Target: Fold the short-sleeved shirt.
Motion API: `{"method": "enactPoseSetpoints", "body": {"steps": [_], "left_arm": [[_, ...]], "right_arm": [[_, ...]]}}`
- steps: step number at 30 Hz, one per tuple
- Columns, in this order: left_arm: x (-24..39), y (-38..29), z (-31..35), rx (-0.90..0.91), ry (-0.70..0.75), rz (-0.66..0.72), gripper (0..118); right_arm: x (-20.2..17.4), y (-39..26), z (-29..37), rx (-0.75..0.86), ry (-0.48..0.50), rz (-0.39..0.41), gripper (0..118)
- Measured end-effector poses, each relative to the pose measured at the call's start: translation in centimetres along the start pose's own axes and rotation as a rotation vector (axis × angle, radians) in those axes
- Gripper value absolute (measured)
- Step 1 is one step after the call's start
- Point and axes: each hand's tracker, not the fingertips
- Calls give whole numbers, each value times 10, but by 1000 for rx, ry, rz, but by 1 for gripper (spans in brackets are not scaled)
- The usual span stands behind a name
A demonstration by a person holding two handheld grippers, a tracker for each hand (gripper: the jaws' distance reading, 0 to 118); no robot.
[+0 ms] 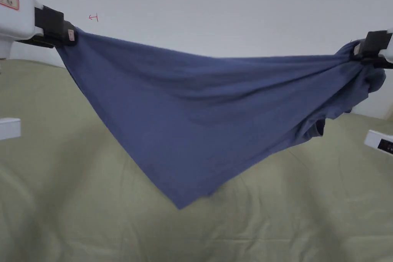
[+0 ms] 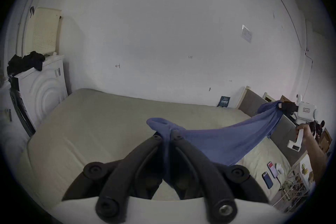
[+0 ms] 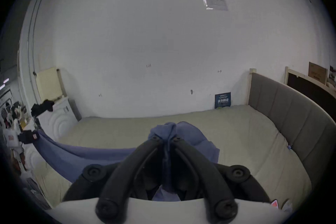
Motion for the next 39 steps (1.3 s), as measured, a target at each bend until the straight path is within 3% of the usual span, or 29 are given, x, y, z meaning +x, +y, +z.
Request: {"method": "enactPoseSetpoints", "body": {"steps": [5, 14, 26, 39], "left_arm": [[-22, 16, -17, 24, -31, 38, 4], [-28, 6, -37, 16, -67, 13, 4], [-35, -101, -16, -92, -105, 53, 4], [-44, -238, 47, -256, -191, 128, 4]], "right_arm": [[15, 15, -13, 22, 23, -46, 8], [24, 8, -31, 3, 38, -33, 8], [48, -75, -6, -86, 127, -53, 8], [76, -209, 51, -296, 128, -165, 8]]}}
